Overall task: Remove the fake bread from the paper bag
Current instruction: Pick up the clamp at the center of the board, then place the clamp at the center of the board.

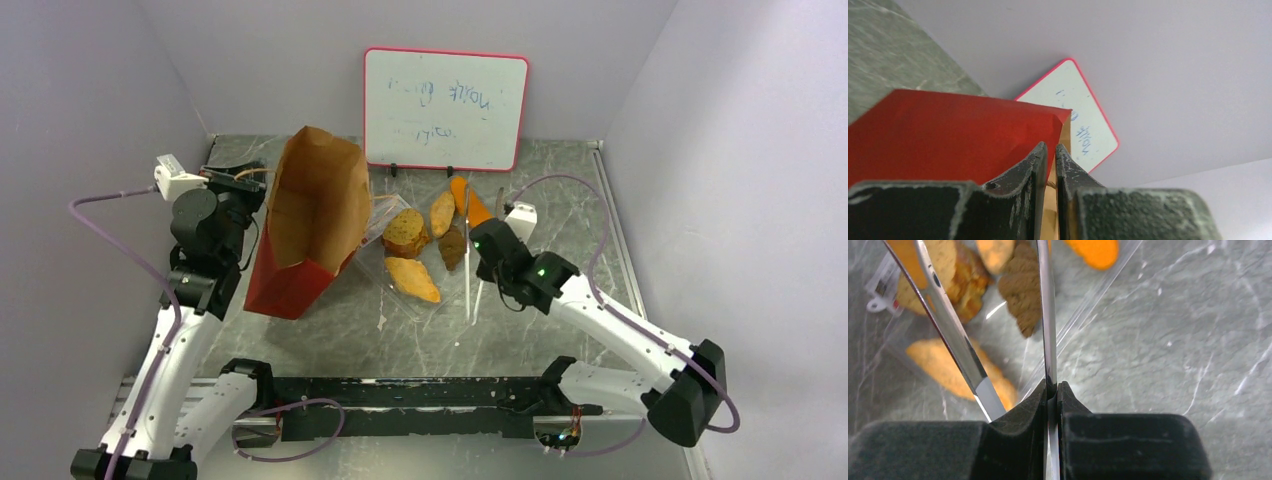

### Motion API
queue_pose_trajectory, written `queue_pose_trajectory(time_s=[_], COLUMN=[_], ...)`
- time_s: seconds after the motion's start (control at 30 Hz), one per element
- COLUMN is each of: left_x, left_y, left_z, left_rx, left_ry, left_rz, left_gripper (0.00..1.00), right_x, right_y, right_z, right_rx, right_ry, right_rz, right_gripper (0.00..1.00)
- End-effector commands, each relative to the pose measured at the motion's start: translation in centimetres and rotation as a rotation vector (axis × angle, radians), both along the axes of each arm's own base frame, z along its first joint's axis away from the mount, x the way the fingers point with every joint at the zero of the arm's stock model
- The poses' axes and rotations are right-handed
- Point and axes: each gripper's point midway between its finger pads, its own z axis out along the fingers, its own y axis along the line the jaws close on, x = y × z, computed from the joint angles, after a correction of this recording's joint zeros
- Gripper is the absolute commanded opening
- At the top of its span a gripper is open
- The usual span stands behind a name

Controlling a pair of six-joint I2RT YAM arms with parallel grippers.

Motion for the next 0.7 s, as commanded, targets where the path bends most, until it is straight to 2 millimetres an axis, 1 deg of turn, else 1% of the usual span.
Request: queue_pose_trajectory(time_s=[0.0, 0.13, 0.17, 0.27, 0.4, 0.53, 0.67], left_x=[0.9, 2.1, 2.5, 3.7, 5.1, 5.8, 5.6], left_y=[-1.1, -1.5, -1.7, -2.4, -3.4, -3.7, -3.4], left_z=[2.9, 2.5, 2.5, 2.1, 1.9, 2.8, 4.2], left_rx=[-0.179, -0.272, -0.299, -0.379, -0.471, -0.5, -0.526], left_ry=[-0.112, -0.134, -0.146, -0.163, -0.182, -0.208, -0.239], left_rz=[-0.039, -0.05, -0.061, -0.098, -0.164, -0.204, -0.238], left_gripper=[0.07, 0.07, 0.07, 0.07, 0.07, 0.07, 0.07], right_x=[3.7, 6.4, 7.3, 8.6, 9.6, 10.0, 10.1], right_y=[-1.4, -4.7, -6.4, -9.4, -12.2, -14.4, -16.6], right_z=[1.6, 1.6, 1.4, 0.8, -0.6, -2.5, -4.8], right_rx=[0.003, 0.002, 0.005, 0.007, 0.024, 0.014, -0.006], right_ry=[-0.053, -0.049, -0.041, -0.02, 0.015, 0.059, 0.114], right_rz=[-0.022, -0.094, -0.139, -0.198, -0.249, -0.291, -0.35], right_gripper=[0.0, 0.0, 0.0, 0.0, 0.0, 0.0, 0.0])
